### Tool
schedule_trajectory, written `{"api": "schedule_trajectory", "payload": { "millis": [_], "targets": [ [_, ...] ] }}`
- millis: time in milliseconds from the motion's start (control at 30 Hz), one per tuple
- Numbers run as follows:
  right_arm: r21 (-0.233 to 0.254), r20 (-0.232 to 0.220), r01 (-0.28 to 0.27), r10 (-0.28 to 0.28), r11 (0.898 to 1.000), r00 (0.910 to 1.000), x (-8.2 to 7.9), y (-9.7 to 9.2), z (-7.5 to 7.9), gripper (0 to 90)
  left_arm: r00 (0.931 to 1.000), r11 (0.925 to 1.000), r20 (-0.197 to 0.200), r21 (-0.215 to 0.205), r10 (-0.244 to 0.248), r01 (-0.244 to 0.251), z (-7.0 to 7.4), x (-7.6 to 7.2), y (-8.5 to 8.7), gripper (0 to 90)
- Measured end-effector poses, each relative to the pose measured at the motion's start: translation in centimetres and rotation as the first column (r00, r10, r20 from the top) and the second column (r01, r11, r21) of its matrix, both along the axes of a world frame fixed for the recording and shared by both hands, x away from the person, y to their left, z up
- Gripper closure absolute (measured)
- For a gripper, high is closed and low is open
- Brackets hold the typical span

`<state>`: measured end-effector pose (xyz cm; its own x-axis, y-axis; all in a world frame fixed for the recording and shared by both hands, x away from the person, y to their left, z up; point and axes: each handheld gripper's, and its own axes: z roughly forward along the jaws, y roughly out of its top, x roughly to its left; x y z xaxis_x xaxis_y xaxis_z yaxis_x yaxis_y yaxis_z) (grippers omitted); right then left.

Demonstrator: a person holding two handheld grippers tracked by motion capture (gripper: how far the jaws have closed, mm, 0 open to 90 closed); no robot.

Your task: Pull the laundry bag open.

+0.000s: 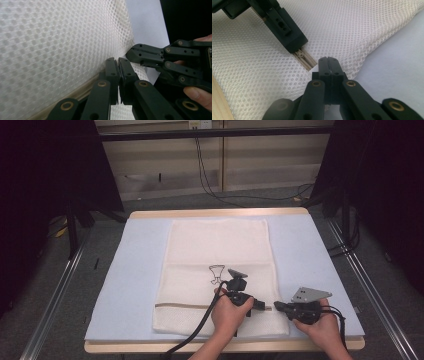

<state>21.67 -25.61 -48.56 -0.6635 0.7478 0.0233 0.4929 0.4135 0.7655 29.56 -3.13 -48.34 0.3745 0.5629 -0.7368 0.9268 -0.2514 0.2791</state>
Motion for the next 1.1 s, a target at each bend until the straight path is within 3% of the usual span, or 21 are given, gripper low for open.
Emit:
{"api": "schedule_trajectory", "payload": {
  "millis": [67, 267, 700, 1100],
  "targets": [
    [0.004, -0.003, -0.001, 0.001, 1.000, 1.0000, 0.0, 0.0, 0.0, 90.0, 0.9998, 0.9999, -0.010, -0.007, 0.015, -0.015, 0.1, 0.0, 0.1, 87.4],
    [0.002, 0.001, -0.001, 0.001, 1.000, 1.0000, 0.0, 0.0, 0.0, 90.0, 0.9997, 0.9999, -0.024, -0.014, -0.001, 0.001, 0.1, 0.3, 0.8, 87.5],
    [0.005, -0.003, -0.003, 0.003, 1.000, 1.0000, 0.0, 0.0, 0.0, 90.0, 0.9997, 0.9999, -0.022, 0.013, -0.007, 0.007, 0.6, 0.9, 2.5, 87.4],
    [0.010, -0.008, 0.000, 0.000, 1.000, 1.0000, 0.0, 0.0, 0.0, 90.0, 0.9985, 0.9998, -0.054, 0.020, -0.005, 0.006, 0.8, 1.5, 4.6, 87.4]
  ]
}}
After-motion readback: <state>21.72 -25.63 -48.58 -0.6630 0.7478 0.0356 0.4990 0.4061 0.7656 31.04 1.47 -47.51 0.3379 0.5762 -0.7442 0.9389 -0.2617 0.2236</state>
